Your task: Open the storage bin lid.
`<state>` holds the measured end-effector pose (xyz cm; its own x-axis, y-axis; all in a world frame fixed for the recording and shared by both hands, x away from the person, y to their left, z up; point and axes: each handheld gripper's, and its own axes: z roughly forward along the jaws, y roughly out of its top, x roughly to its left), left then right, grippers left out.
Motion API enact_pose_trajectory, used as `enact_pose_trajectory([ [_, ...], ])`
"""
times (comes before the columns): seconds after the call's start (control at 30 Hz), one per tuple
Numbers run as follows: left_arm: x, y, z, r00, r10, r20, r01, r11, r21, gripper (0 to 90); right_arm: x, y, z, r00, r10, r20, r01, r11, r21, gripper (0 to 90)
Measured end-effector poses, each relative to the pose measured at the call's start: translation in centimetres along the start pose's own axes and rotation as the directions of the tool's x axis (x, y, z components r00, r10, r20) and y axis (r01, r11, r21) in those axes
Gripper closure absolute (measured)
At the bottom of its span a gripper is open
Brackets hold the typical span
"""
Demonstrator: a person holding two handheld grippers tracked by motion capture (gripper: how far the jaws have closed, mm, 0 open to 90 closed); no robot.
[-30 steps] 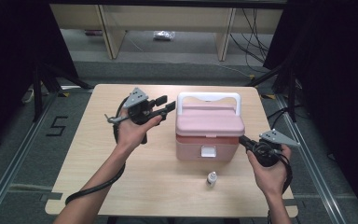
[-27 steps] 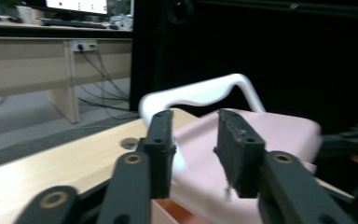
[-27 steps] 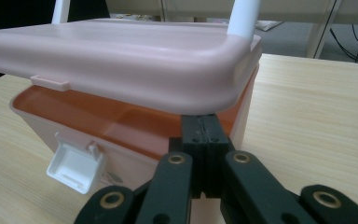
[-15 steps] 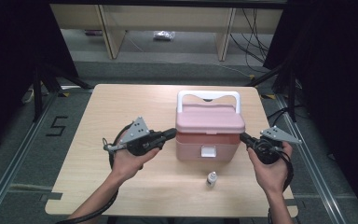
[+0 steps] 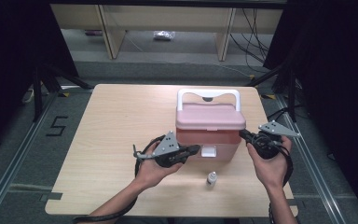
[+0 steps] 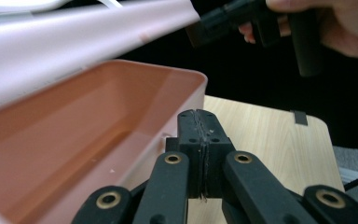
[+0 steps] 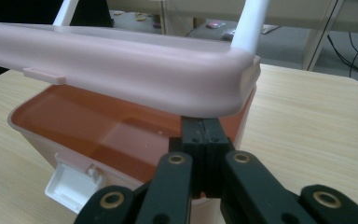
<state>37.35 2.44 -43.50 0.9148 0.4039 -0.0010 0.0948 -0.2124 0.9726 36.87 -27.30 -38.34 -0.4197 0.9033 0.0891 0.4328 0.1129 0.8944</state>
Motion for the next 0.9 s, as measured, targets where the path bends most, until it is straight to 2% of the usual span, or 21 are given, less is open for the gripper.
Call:
enact_pose_trajectory([
  [0.03,-0.1,-0.1,0.3,1.0,0.0,0.004,0.0,1.0,0.0,88.9,0.2,0.0,-0.1,0.9999,0.016,0.005,-0.016,1.0,0.004,90.0],
  [0.1,-0.1,-0.2,1.0,0.9999,0.011,0.008,-0.011,0.9999,0.007,88.9,-0.1,0.1,0.0,0.9996,-0.028,0.009,0.028,1.0,-0.009,90.0],
  [0.13,-0.2,-0.2,1.4,0.9999,0.01,0.01,-0.01,0.9999,0.005,89.0,-0.1,0.1,0.0,0.9997,-0.026,0.006,0.026,1.0,-0.007,90.0],
  [0.17,-0.3,-0.2,1.8,0.9998,0.016,0.012,-0.016,0.9998,0.011,88.9,0.1,0.1,0.0,0.9999,0.015,-0.002,-0.015,1.0,0.001,90.0],
  [0.23,-0.3,-0.3,2.6,0.9996,0.015,0.022,-0.015,0.9999,0.008,89.0,0.0,0.0,0.0,0.9999,0.012,-0.006,-0.012,1.0,0.0,90.0],
  [0.33,0.0,-0.7,3.3,0.9995,0.027,0.014,-0.027,0.9992,0.029,89.4,0.0,0.0,0.0,0.9999,-0.003,0.011,0.003,1.0,0.004,90.0],
  [0.37,0.1,-0.8,3.5,0.9996,0.027,0.013,-0.027,0.999,0.034,89.5,0.1,-0.1,0.0,0.9999,0.011,0.009,-0.011,1.0,0.009,90.0],
  [0.53,0.2,-1.4,3.9,0.9994,0.035,0.004,-0.035,0.9982,0.049,89.5,0.0,0.0,0.0,0.9999,0.01,0.004,-0.01,1.0,0.005,90.0],
  [0.57,0.2,-1.4,4.0,0.9994,0.035,0.003,-0.036,0.9982,0.049,89.5,-0.2,0.1,0.1,0.9998,-0.019,0.005,0.019,1.0,0.001,90.0],
  [0.6,0.1,-1.6,4.0,0.999,0.045,0.0,-0.045,0.9976,0.053,89.5,-0.2,0.1,0.1,0.9998,-0.02,0.009,0.02,1.0,0.0,90.0],
  [0.7,0.0,-1.9,4.1,0.9987,0.051,0.001,-0.051,0.9969,0.06,89.6,0.0,0.2,0.1,0.9999,0.005,0.011,-0.005,1.0,0.005,90.0],
  [0.83,-0.1,-2.0,4.3,0.999,0.045,-0.006,-0.045,0.9975,0.054,89.7,-0.1,0.3,0.2,0.9998,-0.014,0.013,0.014,1.0,-0.009,90.0],
  [0.87,-0.1,-2.0,4.3,0.9989,0.045,-0.01,-0.044,0.9976,0.054,89.8,0.1,0.4,0.2,0.9997,0.019,0.014,-0.019,1.0,0.002,90.0],
  [0.9,-0.1,-2.0,4.3,0.9989,0.046,-0.012,-0.045,0.9976,0.053,89.8,-0.3,0.5,0.3,0.9996,-0.025,0.01,0.025,0.999,-0.021,90.0],
])
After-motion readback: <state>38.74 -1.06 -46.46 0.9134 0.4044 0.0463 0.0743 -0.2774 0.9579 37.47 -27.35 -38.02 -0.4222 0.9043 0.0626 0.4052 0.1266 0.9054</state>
